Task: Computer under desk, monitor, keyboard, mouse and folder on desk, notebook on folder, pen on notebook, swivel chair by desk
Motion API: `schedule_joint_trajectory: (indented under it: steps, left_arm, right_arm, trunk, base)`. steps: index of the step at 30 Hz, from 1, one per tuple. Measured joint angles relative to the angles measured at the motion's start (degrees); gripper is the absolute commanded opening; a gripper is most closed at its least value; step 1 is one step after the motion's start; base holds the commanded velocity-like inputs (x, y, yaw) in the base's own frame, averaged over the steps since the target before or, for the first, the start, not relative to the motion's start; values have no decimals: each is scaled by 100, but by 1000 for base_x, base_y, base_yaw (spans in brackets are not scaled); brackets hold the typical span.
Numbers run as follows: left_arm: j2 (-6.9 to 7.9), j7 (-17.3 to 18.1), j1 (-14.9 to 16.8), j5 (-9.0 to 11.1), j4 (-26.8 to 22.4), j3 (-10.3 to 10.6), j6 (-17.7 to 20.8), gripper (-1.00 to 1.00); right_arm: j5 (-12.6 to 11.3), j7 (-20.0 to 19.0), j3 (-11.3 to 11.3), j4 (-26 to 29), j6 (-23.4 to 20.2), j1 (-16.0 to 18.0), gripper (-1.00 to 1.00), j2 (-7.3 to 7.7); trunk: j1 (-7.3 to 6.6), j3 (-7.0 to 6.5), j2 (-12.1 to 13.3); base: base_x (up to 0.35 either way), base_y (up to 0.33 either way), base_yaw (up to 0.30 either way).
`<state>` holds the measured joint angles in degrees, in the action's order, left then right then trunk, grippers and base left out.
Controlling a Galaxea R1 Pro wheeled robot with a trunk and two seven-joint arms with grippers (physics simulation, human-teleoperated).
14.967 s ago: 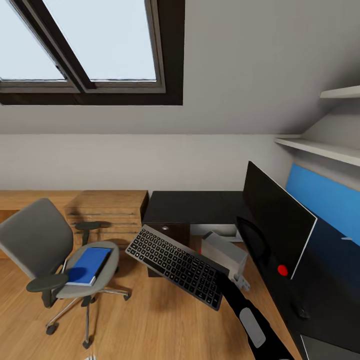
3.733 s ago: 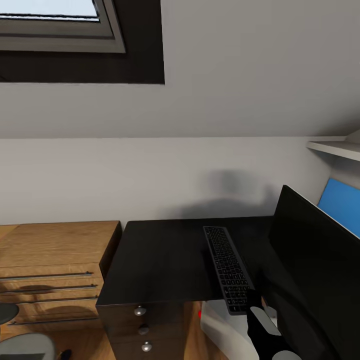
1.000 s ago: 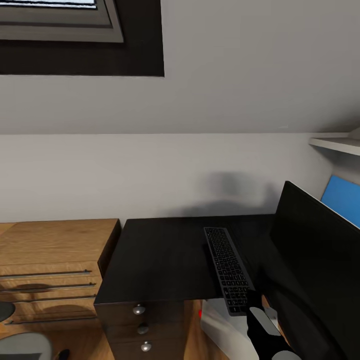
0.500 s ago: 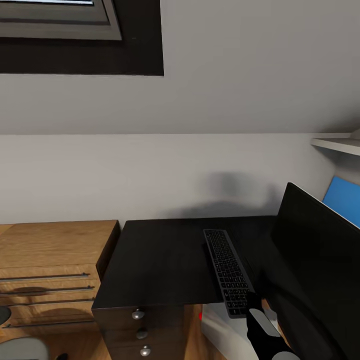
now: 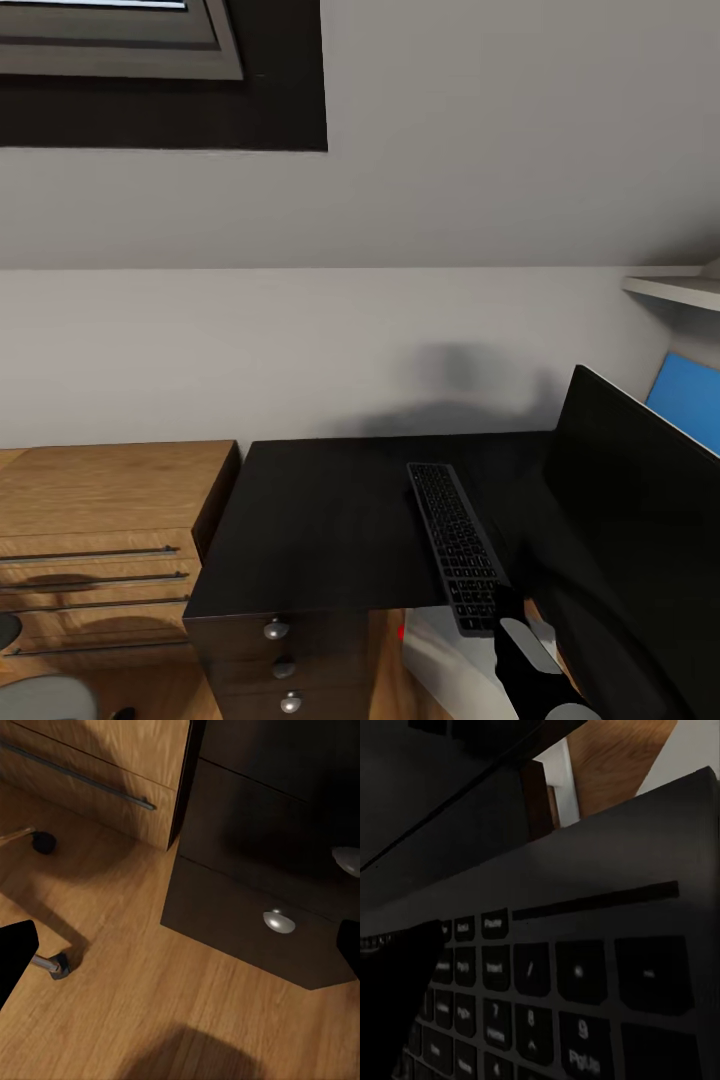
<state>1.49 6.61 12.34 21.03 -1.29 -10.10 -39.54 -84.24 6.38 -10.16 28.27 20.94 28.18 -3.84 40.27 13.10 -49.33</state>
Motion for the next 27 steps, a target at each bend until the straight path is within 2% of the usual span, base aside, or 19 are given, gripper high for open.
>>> schedule_joint_trajectory:
  steps: [18,27]
  left_arm:
    - [8,0,0,0,0,0,0,100]
    - [9,0,0,1,0,0,0,100]
  right_arm:
    - [2,-8,-1,-7,-19,0,100,6]
    - [2,-10,7,-26,-20,0,100,9]
  trunk:
    - [0,0,0]
    - [3,0,0]
  base:
    - [-4,0,0]
    - [-229,0,0]
